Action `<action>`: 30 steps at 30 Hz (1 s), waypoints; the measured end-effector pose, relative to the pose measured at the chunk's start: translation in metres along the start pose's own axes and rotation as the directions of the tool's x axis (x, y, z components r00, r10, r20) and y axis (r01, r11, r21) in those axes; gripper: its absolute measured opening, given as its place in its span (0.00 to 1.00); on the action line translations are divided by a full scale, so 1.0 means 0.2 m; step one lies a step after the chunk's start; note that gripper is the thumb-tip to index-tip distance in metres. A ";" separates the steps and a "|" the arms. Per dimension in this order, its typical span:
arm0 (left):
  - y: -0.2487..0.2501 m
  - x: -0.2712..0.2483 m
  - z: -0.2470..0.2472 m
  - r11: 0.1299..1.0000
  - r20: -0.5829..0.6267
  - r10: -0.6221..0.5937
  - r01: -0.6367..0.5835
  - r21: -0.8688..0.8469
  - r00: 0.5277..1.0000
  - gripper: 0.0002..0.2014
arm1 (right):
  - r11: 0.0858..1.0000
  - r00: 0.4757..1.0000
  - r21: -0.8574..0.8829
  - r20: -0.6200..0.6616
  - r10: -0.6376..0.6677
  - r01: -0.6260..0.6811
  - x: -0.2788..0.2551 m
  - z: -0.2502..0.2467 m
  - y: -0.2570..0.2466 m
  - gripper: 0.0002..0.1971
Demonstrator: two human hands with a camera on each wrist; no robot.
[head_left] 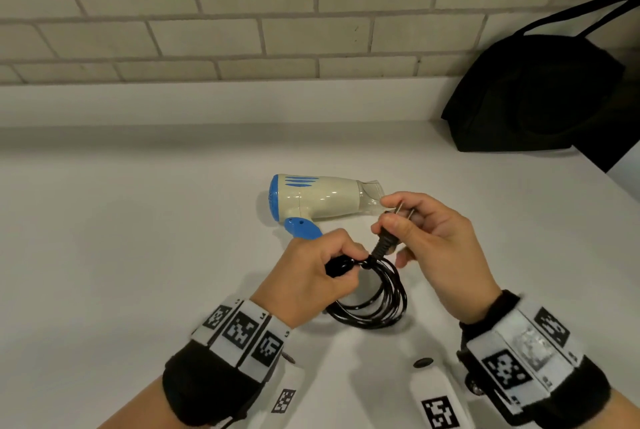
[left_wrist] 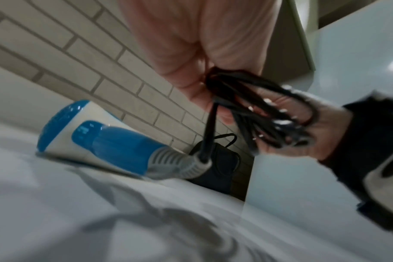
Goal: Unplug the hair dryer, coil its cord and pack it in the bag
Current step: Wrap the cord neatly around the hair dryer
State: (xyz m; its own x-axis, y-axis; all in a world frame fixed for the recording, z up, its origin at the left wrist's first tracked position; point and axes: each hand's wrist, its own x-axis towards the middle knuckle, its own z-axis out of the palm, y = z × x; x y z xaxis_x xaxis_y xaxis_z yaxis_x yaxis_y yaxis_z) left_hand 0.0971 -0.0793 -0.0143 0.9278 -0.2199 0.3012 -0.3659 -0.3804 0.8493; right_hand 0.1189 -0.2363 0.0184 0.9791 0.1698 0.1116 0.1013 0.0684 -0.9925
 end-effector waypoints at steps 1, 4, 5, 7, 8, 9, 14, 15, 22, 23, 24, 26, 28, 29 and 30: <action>0.00 -0.01 0.00 1.000 0.011 -0.021 0.021 -0.023 1.000 0.11 | 0.999 0.999 -0.019 0.006 0.048 -0.048 0.01 0.00 0.01 0.08; 0.00 -0.01 0.02 0.996 0.010 -0.040 0.041 -0.077 0.999 0.17 | 0.960 0.961 0.060 0.060 0.269 -0.273 0.05 -0.01 0.06 0.12; 0.00 -0.01 0.02 0.996 0.020 -0.040 0.042 -0.082 0.999 0.17 | 0.934 0.938 0.101 0.082 0.336 -0.343 0.05 -0.01 0.08 0.15; 0.02 -0.02 0.03 0.994 0.052 -0.031 0.036 -0.103 0.998 0.17 | 0.892 0.902 0.142 0.119 0.414 -0.429 0.04 -0.01 0.10 0.18; 0.03 -0.02 0.03 0.994 0.066 -0.024 0.031 -0.103 0.998 0.18 | 0.885 0.894 0.138 0.133 0.428 -0.444 0.03 -0.02 0.10 0.16; 0.03 -0.02 0.02 0.995 0.076 -0.020 0.027 -0.097 0.997 0.19 | 0.887 0.893 0.122 0.140 0.428 -0.444 0.02 -0.02 0.10 0.13; 0.02 -0.01 0.01 1.000 0.007 -0.014 0.014 -0.015 1.000 0.16 | 0.892 1.000 -0.451 0.002 -0.031 0.029 0.00 -0.03 0.09 0.05; 0.01 -0.01 0.00 1.000 -0.024 -0.016 0.016 -0.005 1.000 0.15 | 0.788 0.990 -0.599 0.074 -0.124 0.143 -0.01 -0.03 0.08 0.12; -0.01 0.01 -0.03 0.996 -0.042 0.065 -0.063 0.056 0.997 0.13 | 0.704 0.932 -0.683 0.352 0.082 0.196 -0.04 -0.01 0.02 0.31; -0.01 0.00 -0.02 0.996 -0.044 0.073 -0.070 0.054 0.996 0.13 | 0.682 0.927 -0.693 0.370 0.057 0.235 -0.04 0.00 0.01 0.27; -0.01 0.00 -0.02 0.995 -0.048 0.084 -0.081 0.057 0.995 0.12 | 0.664 0.920 -0.695 0.390 0.028 0.275 -0.04 0.00 0.01 0.23; 0.00 -0.01 -0.01 0.996 -0.063 0.074 -0.070 0.064 0.995 0.07 | 0.646 0.915 -0.698 0.403 -0.002 0.308 -0.05 0.02 0.02 0.19; 0.01 0.00 -0.01 1.000 -0.121 -0.013 0.016 0.025 0.993 0.12 | 0.635 0.930 -0.715 0.367 -0.014 0.292 -0.05 0.03 0.02 0.21; 0.01 0.00 -0.01 0.997 -0.153 -0.077 0.076 -0.011 0.985 0.15 | 0.641 0.943 -0.720 0.333 -0.015 0.264 -0.04 0.02 0.03 0.22; 0.02 0.00 -0.02 0.989 -0.170 -0.145 0.143 -0.027 0.975 0.16 | 0.660 0.958 -0.717 0.287 -0.010 0.222 -0.03 0.02 0.04 0.21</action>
State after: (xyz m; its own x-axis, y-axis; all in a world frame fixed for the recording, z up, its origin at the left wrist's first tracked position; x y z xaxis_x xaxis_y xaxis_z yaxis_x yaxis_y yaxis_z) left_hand 0.0950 -0.0771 -0.0095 0.9697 -0.0063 0.2440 -0.2277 -0.3837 0.8949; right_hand 0.1123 -0.2332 0.0107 0.8861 0.4445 0.1313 0.4109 -0.6222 -0.6663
